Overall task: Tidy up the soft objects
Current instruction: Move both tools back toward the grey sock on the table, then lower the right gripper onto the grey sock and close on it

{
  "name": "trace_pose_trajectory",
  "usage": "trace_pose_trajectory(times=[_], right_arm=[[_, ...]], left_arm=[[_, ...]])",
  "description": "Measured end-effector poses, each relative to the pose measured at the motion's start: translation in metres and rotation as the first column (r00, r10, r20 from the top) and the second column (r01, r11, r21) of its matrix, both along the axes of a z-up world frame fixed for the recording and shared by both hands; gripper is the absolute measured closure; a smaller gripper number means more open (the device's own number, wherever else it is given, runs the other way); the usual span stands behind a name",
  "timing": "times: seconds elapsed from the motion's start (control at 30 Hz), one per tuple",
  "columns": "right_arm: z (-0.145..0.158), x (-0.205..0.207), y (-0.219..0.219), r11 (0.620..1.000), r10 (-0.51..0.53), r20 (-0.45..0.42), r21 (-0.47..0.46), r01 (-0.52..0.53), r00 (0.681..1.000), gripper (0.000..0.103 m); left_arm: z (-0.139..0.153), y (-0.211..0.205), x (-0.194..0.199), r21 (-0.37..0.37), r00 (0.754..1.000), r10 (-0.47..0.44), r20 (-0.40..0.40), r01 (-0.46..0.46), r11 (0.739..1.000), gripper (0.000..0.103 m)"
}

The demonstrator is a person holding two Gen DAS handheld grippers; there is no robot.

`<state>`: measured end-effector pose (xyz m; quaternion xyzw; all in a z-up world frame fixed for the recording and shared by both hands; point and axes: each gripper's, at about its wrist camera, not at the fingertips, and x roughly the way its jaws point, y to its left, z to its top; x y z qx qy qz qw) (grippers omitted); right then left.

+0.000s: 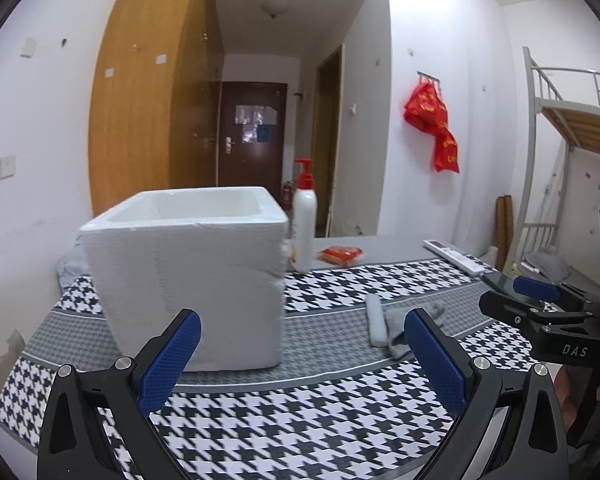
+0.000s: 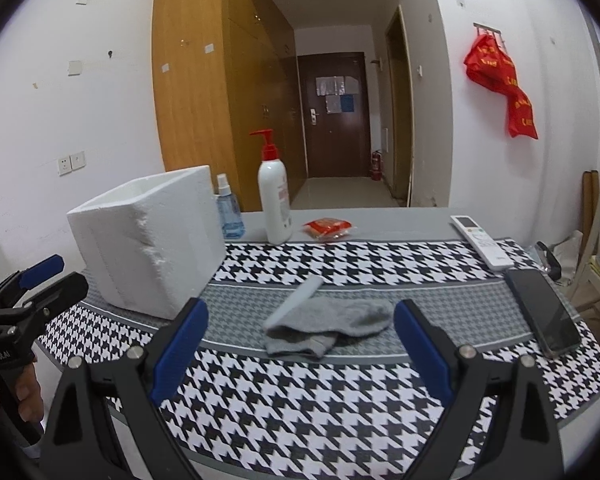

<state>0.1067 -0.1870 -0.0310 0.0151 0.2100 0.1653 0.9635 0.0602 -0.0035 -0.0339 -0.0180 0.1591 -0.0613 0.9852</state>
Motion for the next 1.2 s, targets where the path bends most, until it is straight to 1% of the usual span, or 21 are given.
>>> trace_pose_trajectory(times=[0.1, 0.2, 0.67, 0.93, 1.07, 1.2], right_arm=[[-0.002, -0.001, -0.007, 1.000, -0.022, -0.004, -0.004, 0.022, 1.000, 0.007], [-0.003, -0.002, -0.014, 0.999, -0.038, -0.007, -0.004, 0.038, 0.999, 0.007], [-0.016, 0.008, -0.028, 0.999, -0.053, -0.054, 0.004, 0.053, 0.997, 0.007], [-0.020, 0.019, -0.029, 0.999, -0.040, -0.081, 0.005, 0.041, 0.996, 0.007], [-0.024, 0.029, -0.026, 1.000, -0.019, -0.114, 0.015, 0.021, 0.993, 0.007], [-0.031, 0.038, -0.021, 1.000, -0.011, -0.137, 0.002, 0.011, 0.990, 0.007]], left_arm=[[-0.001, -0.008, 0.005, -0.003, 1.000, -0.025, -0.013, 0.025, 1.000, 0.001], [-0.002, -0.016, 0.009, 0.009, 0.999, -0.044, -0.023, 0.044, 0.999, 0.001], [-0.012, -0.045, 0.031, 0.053, 0.991, -0.105, -0.085, 0.109, 0.993, 0.001], [-0.015, -0.054, 0.044, 0.073, 0.985, -0.127, -0.117, 0.136, 0.988, 0.001], [-0.015, -0.057, 0.050, 0.081, 0.982, -0.142, -0.127, 0.153, 0.985, 0.001], [-0.019, -0.058, 0.060, 0.064, 0.977, -0.144, -0.155, 0.156, 0.986, 0.001]])
